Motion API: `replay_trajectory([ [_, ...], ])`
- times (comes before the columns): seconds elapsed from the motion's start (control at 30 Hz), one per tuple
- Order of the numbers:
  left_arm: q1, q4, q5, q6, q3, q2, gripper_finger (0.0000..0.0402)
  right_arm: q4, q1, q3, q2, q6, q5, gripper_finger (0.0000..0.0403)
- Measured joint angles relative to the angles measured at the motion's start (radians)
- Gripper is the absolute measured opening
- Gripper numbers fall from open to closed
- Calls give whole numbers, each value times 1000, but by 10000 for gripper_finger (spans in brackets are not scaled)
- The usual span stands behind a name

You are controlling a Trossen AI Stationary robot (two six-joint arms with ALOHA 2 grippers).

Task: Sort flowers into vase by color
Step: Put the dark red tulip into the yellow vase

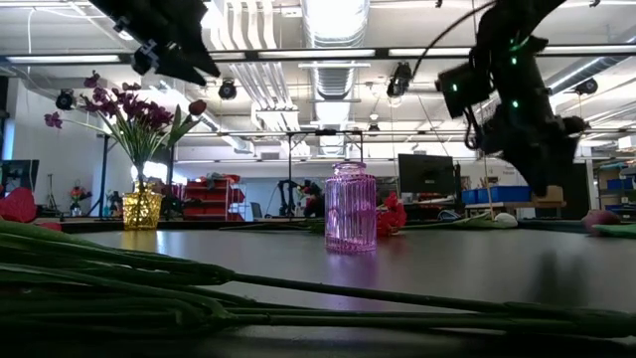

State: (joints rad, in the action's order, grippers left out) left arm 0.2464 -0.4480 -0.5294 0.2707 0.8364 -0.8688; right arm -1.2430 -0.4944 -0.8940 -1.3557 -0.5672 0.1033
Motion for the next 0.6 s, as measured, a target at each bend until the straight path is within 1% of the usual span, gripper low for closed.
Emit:
replay_trajectory([
  [0.07,-47,80,12,-4,-44,20,211,-5,-6,33,-27,-31,1,326],
  [0.13,-83,124,19,-15,-76,34,211,-2,-6,60,-58,-53,1,326],
  [0.27,-126,125,19,-42,-103,46,211,19,-5,116,-112,-75,1,324],
  [0.33,-137,125,19,-42,-109,51,211,22,-10,144,-133,-88,0,316],
  [0.43,-153,118,19,-42,-112,64,211,44,-11,192,-149,-96,-11,289],
  [0.6,-167,115,19,-43,-113,96,211,113,-32,258,-149,-95,-49,226],
])
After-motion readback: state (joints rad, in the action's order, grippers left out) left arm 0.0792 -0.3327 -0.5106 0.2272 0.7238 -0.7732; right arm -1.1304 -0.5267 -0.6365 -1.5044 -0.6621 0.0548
